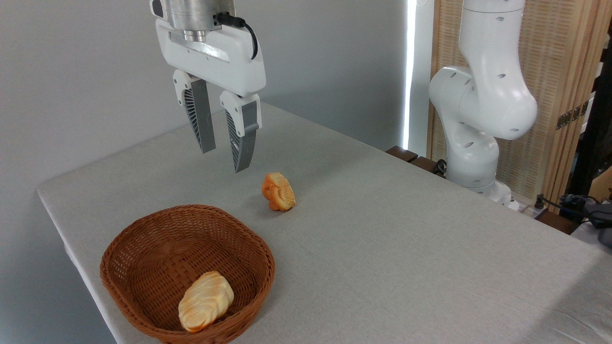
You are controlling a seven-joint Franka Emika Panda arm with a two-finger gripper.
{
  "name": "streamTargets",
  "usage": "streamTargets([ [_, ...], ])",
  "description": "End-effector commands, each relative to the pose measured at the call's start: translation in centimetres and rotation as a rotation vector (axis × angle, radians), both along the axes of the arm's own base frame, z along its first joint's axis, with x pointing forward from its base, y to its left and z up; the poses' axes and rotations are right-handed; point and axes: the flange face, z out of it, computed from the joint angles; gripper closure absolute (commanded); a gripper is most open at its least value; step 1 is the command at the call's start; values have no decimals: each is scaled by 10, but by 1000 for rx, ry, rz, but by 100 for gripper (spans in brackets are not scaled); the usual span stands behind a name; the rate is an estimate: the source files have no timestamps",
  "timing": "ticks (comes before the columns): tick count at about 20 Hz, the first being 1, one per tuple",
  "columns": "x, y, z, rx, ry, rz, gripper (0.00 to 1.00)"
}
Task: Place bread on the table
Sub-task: 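Move the open gripper down over the wicker basket toward the pale bread roll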
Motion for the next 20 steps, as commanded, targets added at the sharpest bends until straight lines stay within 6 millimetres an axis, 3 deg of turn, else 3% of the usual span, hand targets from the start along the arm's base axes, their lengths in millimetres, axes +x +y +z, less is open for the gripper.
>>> streamTargets([
  [1,-6,-1,7,-16,19,-2,0],
  [8,-8,2,4,-9,46,-5,0],
  [12,8,6,-4,-4,-19,2,0],
  [20,31,65,-14,-6,-85,123,0],
])
